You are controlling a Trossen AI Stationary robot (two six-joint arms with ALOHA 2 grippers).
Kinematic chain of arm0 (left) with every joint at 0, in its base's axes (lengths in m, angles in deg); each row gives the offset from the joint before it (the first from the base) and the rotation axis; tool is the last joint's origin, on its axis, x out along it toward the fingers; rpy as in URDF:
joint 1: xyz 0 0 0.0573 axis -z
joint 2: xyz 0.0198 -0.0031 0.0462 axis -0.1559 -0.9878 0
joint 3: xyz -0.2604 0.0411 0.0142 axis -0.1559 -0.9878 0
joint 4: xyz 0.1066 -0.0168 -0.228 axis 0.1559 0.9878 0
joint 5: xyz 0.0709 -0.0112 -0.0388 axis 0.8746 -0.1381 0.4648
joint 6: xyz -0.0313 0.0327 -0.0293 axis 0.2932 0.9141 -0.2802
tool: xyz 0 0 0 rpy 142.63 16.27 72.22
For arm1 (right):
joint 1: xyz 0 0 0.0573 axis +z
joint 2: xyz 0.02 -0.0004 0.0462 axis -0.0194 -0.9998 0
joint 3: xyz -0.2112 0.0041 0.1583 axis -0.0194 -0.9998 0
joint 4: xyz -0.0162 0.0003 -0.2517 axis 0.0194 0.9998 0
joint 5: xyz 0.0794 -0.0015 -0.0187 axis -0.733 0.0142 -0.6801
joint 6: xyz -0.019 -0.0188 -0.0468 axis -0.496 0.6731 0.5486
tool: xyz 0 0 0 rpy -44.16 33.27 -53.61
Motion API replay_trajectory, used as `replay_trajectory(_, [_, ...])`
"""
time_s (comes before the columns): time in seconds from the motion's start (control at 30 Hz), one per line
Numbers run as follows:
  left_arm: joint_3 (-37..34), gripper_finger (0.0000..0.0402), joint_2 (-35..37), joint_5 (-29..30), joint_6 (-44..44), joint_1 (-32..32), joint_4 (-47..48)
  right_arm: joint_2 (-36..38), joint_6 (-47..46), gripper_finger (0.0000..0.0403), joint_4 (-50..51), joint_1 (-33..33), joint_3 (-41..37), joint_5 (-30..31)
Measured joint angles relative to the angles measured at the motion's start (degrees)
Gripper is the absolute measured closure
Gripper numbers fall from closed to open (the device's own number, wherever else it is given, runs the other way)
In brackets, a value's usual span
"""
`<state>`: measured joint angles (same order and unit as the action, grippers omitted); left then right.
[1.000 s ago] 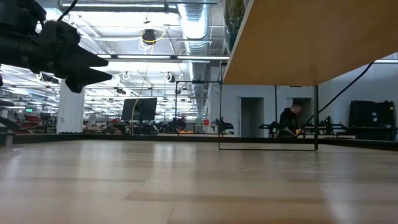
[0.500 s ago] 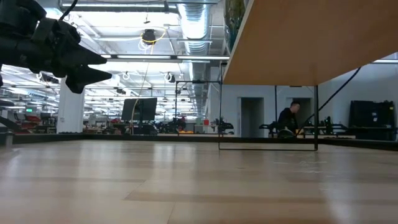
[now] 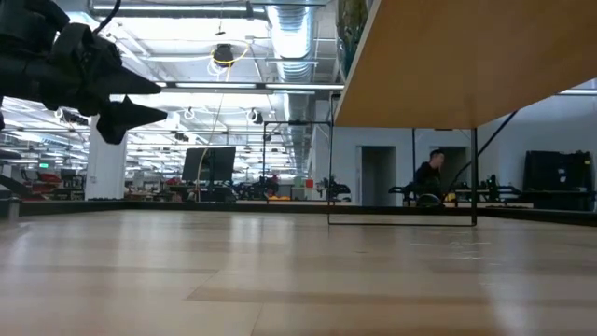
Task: Stack small to large cups/mugs on shelf
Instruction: Put the white mug on the shelf
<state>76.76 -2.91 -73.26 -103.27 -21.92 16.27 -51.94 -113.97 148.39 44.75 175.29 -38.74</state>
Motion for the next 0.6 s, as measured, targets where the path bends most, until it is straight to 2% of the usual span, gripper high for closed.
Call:
replay_trajectory(0.17, [0.0, 0.0141, 0.0, -0.2, -3.5, 0.0, 0.0, -4.4, -12.4, 0.0397, -1.8, 0.6, 0.0, 2.6])
replay_trajectory(0.43, [0.0, 0.0141, 0.0, -5.4, -4.9, 0.0, -0.6, -9.8, -20.0, 0.0397, -12.2, 0.6, 0.0, 3.1])
replay_trajectory(0.6, [0.0, 0.0141, 0.0, -8.4, -1.8, 0.0, -1.0, -12.0, -25.3, 0.0397, -13.7, 1.4, 0.0, 2.0])
